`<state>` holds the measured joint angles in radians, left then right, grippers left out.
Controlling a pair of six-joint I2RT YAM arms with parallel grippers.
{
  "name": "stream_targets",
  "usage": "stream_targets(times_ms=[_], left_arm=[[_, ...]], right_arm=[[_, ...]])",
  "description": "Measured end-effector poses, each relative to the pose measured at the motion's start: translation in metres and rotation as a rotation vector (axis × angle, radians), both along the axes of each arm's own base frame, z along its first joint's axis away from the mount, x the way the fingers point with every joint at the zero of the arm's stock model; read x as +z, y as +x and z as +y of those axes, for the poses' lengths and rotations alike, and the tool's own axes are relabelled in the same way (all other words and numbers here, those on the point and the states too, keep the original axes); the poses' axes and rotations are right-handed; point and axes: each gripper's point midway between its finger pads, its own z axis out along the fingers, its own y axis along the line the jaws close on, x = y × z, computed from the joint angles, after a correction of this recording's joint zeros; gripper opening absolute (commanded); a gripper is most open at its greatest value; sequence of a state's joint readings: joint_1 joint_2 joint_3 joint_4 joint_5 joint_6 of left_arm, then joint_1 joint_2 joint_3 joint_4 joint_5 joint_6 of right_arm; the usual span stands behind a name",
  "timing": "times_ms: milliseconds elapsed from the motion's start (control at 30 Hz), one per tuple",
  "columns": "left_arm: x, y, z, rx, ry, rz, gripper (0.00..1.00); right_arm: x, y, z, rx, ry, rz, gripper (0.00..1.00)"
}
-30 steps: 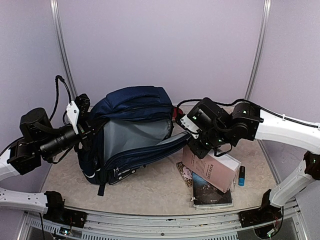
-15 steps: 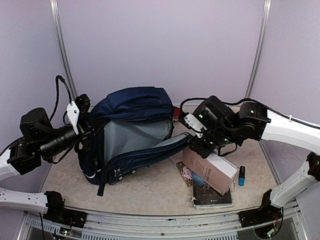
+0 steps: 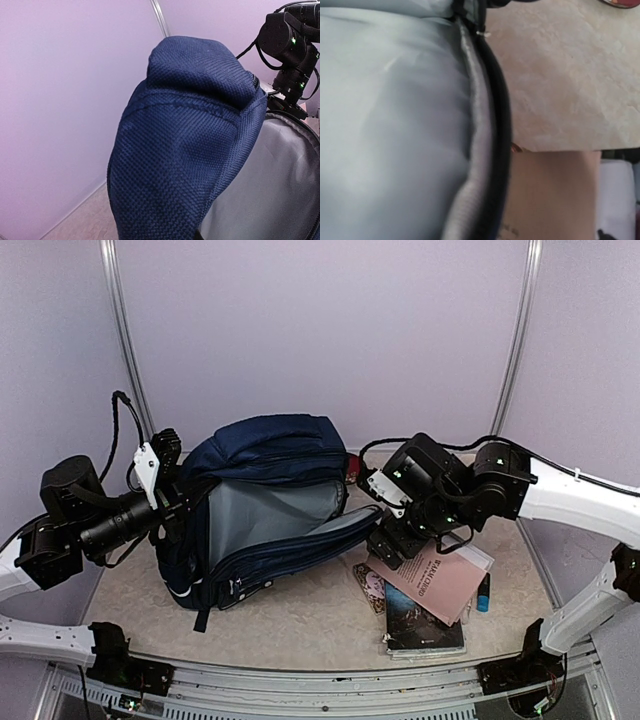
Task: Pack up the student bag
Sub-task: Pick up the largest pocket of the bag from the student bag.
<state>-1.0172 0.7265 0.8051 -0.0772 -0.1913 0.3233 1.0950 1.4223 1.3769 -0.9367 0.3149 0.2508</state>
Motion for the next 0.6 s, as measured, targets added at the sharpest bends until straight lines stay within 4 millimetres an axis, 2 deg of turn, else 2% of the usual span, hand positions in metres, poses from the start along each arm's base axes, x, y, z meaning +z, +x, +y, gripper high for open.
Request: stream_targets(times_ms=[233, 367, 500, 600], left_arm=[[0.0, 0.0, 0.0, 0.0, 0.0, 0.0, 0.0], [0.0, 0.0, 0.0, -0.002, 0.002, -0.001, 0.0], [0.0, 0.0, -0.001, -0.003, 0.002, -0.001, 0.0], [-0.001, 0.001, -0.002, -0.003, -0.001, 0.006, 0.0]], right_arm=[[0.001, -0.001, 0.0, 0.004, 0.009, -0.002, 0.98], [0.005, -0.003, -0.003, 0.006, 0.026, -0.007, 0.94], [0.011, -0.006, 0.001, 0.025, 0.069, -0.002, 0.93], [0.007, -0.01, 0.004, 0.039, 0.081, 0.015, 0.93]])
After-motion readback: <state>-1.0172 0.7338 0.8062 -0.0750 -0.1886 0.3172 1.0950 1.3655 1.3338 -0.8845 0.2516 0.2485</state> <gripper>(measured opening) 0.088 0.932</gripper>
